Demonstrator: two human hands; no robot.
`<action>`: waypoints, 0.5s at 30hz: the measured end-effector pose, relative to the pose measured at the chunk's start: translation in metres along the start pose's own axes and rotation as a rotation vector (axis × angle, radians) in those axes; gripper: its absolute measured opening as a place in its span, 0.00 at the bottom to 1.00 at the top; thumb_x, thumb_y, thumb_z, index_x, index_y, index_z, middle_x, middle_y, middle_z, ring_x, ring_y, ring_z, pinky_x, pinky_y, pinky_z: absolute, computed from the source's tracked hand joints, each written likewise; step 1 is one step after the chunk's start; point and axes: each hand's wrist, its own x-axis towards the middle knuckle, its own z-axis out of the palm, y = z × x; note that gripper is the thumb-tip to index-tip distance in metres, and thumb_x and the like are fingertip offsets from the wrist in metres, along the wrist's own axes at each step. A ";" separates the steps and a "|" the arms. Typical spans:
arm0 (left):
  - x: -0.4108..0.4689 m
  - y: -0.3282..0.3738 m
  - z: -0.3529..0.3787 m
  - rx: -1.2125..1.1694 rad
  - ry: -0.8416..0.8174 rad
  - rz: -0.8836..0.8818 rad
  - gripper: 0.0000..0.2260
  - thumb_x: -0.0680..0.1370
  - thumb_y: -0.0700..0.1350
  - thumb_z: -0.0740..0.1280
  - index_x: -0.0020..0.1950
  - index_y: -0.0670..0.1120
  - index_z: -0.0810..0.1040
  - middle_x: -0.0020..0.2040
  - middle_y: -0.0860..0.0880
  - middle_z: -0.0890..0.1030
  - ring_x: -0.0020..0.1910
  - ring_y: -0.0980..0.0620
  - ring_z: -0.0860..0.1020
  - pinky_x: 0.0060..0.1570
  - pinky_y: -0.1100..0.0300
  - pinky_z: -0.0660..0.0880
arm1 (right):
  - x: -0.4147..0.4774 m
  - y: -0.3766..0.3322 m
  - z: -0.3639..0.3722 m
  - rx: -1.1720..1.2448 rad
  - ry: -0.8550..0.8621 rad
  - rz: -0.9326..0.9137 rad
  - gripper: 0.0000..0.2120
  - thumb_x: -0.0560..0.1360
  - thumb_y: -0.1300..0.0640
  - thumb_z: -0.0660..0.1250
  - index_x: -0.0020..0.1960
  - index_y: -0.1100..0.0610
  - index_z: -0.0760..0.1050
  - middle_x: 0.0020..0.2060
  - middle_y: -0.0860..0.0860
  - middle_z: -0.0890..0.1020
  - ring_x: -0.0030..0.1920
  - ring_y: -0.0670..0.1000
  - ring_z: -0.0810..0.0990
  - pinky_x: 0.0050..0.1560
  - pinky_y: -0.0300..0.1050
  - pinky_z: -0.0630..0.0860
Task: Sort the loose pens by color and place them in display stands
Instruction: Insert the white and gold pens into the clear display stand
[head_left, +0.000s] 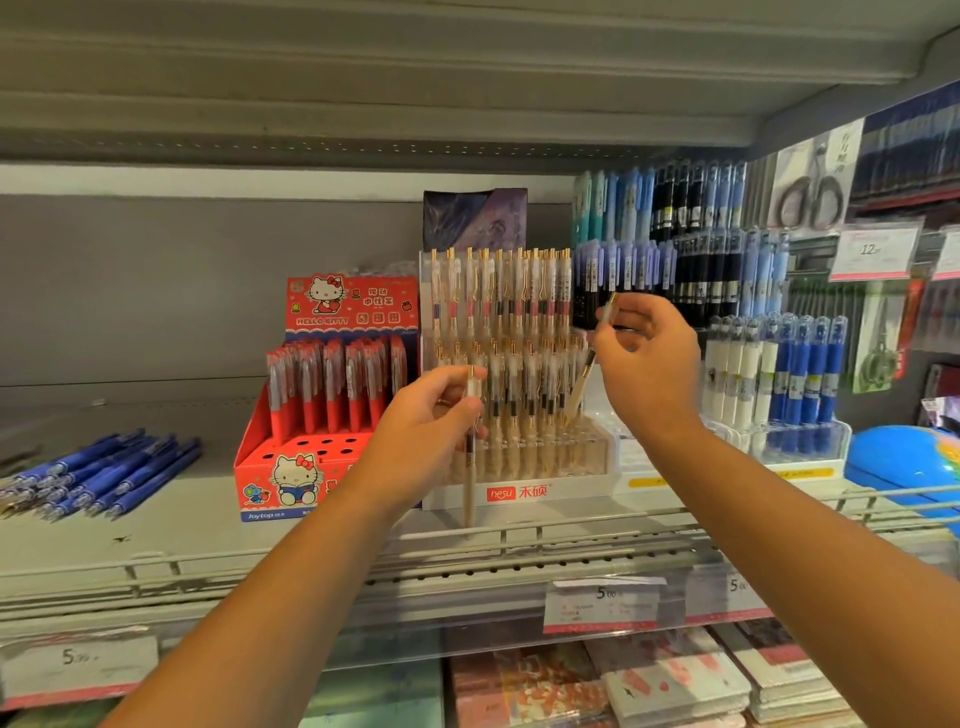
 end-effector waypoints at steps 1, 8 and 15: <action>0.000 0.000 0.000 -0.009 0.015 0.015 0.12 0.81 0.39 0.63 0.60 0.53 0.78 0.48 0.49 0.80 0.40 0.60 0.81 0.38 0.70 0.76 | 0.000 0.002 0.000 -0.029 -0.018 -0.005 0.10 0.76 0.61 0.69 0.57 0.55 0.76 0.45 0.41 0.79 0.41 0.33 0.78 0.42 0.28 0.75; -0.001 0.000 -0.002 -0.003 0.097 0.052 0.12 0.78 0.39 0.69 0.58 0.54 0.79 0.47 0.48 0.81 0.44 0.56 0.83 0.39 0.67 0.78 | -0.008 0.011 0.004 -0.257 -0.285 -0.005 0.10 0.75 0.60 0.70 0.55 0.52 0.75 0.42 0.40 0.77 0.42 0.38 0.77 0.36 0.24 0.71; -0.003 0.003 -0.002 0.041 0.126 0.078 0.14 0.77 0.39 0.70 0.53 0.59 0.79 0.45 0.50 0.81 0.43 0.55 0.83 0.40 0.63 0.80 | -0.009 0.011 0.002 -0.305 -0.350 0.053 0.09 0.75 0.59 0.70 0.55 0.54 0.75 0.41 0.44 0.77 0.39 0.41 0.77 0.34 0.28 0.69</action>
